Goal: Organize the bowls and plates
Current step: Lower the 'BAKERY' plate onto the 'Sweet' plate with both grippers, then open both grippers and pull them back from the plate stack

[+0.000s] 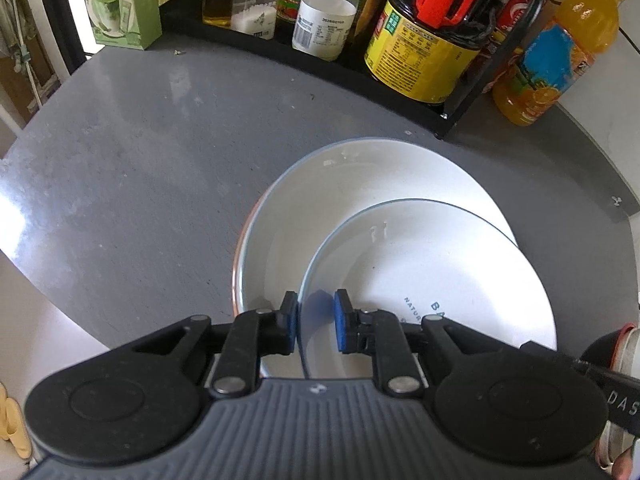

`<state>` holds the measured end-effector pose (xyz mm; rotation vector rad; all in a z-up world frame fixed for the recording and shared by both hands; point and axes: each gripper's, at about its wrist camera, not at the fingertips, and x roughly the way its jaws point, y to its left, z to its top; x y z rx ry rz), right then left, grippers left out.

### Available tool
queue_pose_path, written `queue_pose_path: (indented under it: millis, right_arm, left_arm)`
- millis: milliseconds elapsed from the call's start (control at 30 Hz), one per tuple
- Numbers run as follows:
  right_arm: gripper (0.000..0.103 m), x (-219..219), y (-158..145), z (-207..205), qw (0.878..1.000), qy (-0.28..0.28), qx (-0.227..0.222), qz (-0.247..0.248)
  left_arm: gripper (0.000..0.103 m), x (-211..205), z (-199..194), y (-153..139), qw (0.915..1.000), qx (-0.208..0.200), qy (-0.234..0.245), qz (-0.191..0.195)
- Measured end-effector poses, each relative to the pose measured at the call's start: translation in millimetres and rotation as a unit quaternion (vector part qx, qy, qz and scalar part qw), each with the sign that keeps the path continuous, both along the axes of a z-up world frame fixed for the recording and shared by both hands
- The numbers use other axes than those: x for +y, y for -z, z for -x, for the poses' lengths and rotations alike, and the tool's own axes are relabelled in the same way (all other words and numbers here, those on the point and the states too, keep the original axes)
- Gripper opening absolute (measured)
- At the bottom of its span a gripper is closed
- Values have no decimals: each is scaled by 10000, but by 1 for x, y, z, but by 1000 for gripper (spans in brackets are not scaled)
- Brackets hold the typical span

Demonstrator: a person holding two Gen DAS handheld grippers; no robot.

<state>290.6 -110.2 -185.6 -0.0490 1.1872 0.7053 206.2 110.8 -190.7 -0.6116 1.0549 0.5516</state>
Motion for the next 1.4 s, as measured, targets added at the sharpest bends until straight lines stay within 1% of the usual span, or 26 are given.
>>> queue_pose_path:
  millis: [133,233,500,667,867,933,1000,1133,1300,1400]
  right_arm:
    - [34,1,6,-1,10000,5,38,-11]
    - [34,2,7,-1,10000,-37,17,-14]
    - [34,10,7,1,9999,-103,-22,91]
    - [34,13,9,0,9999,-54,30,82]
    - [36,19,13,1,9999,-16,47,96]
    - [40,18,14,1,9999,-15,33,100]
    - [42,17,15,0,10000,3,31,94]
    - [43,17,15,0,10000,13,34,74]
    - [43,17,15,-1,10000,22,33,61]
    - [43,18,15,0,10000,28,17,72]
  left_arm:
    - [17,2,-3,-1,9999,30,29,-138]
    - [17,5,-4,0,9999,37,-10,-159]
    - [18,7,-14,0,9996,144,85,-245]
    - [19,9,-17,1,9994,189,115,-273]
    - [19,15,-19,0,9997,158,24,-198]
    - [19,17,-18,0,9998,129,-19,-156]
    - [19,17,-18,0,9999,107,-62,-110]
    - [19,19,-18,0,9998,127,-125,-46]
    - [19,28,-14,-1,9989,59,-404,247]
    - [23,33,-11,-5,9980,-37,-510,365]
